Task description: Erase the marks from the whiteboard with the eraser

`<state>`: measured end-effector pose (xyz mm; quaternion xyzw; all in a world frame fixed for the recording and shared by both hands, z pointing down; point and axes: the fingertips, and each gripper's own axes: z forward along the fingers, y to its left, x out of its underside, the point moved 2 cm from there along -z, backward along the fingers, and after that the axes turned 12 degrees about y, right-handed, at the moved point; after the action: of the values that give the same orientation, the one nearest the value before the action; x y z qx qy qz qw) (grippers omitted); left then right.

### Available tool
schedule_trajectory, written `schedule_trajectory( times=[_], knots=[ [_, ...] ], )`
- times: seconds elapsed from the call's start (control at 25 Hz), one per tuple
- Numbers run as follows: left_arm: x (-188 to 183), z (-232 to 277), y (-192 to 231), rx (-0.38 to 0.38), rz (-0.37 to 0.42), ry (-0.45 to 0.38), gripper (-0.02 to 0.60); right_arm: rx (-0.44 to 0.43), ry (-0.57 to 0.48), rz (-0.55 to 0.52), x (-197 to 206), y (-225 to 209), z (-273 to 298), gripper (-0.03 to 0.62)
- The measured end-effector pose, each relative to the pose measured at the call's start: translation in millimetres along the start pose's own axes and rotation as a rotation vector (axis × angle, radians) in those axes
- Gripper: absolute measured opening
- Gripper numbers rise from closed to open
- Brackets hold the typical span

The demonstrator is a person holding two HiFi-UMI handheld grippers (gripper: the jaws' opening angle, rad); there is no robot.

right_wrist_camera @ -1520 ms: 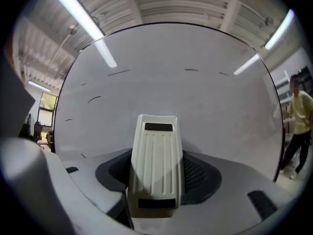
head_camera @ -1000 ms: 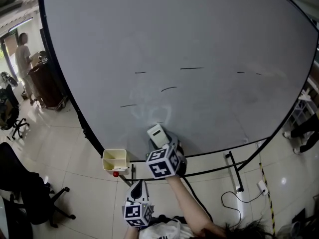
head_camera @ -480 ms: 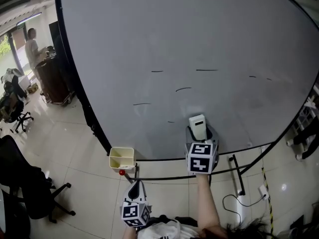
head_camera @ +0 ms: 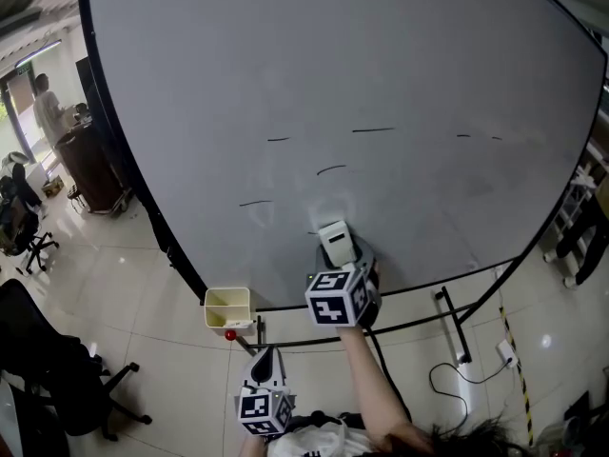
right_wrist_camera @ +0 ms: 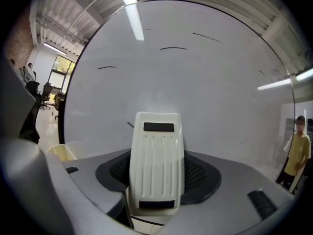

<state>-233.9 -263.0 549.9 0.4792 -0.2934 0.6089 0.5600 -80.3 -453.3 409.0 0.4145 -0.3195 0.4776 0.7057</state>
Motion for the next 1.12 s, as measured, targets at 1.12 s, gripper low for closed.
schedule_trajectory(
  times=[1.12],
  knots=[
    [36, -60, -83, 0.051, 0.041, -0.001, -0.014, -0.361, 0.206, 0.186, 281, -6, -156, 0.278]
  ],
)
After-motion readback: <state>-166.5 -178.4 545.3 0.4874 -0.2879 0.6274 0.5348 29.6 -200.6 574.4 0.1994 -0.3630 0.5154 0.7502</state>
